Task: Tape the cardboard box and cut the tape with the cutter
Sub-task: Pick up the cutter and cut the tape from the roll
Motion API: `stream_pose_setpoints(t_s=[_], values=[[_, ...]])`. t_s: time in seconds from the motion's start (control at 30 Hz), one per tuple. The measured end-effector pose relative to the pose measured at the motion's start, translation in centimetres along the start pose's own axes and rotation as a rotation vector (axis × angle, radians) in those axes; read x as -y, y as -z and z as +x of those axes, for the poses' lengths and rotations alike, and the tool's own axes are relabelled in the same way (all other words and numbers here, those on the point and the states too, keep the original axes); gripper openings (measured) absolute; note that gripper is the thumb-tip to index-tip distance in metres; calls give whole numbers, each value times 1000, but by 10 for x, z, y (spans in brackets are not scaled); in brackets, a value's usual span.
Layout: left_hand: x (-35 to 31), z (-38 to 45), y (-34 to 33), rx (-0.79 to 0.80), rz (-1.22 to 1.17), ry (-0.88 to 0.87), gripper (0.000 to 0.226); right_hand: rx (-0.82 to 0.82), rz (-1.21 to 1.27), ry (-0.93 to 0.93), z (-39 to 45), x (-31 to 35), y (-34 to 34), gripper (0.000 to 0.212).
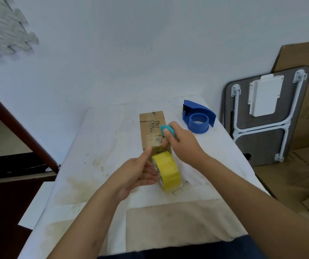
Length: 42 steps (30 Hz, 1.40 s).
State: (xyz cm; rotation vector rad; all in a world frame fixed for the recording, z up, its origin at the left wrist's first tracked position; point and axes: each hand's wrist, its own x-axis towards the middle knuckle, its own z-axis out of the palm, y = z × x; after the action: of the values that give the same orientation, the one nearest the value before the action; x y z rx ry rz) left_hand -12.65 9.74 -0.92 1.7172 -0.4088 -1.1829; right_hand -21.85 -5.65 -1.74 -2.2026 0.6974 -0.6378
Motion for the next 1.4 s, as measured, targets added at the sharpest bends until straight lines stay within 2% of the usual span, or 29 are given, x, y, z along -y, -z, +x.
stream_pose_setpoints(t_s=[0.07, 0.2, 0.33, 0.47, 0.8, 1.4], values=[[5, 2, -12, 93, -55, 18, 60, 0, -95, 5, 4, -5, 1, 24], [9, 2, -31, 156, -260, 9, 36, 20, -178, 27, 3, -8, -1, 27], [10, -2, -31, 137, -187, -22, 29, -7, -309, 93, 2, -8, -10, 30], [10, -7, -27, 150, -84, -29, 32, -31, -293, 116, 1, -8, -13, 30], [12, -12, -19, 222, -260, -23, 28, -37, -357, 156, 0, -5, -12, 30], [15, -24, -21, 211, -294, 27, 35, -25, -361, 112, -5, 0, -11, 29]])
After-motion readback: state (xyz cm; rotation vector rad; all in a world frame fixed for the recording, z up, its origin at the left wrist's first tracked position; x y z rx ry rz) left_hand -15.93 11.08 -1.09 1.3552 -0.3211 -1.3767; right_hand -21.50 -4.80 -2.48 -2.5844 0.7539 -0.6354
